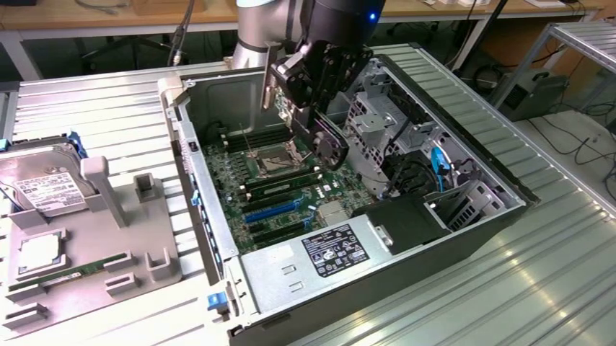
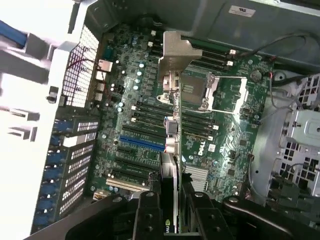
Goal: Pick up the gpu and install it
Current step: 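Insert the gpu into the slot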
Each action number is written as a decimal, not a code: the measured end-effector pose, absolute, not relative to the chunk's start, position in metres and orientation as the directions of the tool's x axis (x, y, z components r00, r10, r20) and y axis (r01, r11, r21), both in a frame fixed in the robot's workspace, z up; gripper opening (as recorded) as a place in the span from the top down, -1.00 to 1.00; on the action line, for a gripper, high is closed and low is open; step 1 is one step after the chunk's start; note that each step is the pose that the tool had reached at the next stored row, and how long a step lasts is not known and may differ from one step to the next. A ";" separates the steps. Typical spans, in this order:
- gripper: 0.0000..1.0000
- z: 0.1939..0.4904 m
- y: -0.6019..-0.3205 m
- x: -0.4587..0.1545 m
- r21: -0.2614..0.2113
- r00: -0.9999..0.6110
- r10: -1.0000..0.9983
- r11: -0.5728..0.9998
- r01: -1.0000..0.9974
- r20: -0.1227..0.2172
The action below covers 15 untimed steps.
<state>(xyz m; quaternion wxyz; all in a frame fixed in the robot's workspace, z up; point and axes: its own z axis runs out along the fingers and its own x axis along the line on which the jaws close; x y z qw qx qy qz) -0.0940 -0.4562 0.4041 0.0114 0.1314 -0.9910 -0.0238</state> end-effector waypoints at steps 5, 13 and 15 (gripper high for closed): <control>0.47 0.403 -0.456 -0.094 0.050 -0.917 -0.399 0.916 -0.398 0.016; 0.47 0.402 -0.456 -0.094 0.050 -0.802 -0.597 0.802 -0.595 0.016; 0.47 0.401 -0.456 -0.094 0.050 -0.775 -0.631 0.775 -0.630 0.016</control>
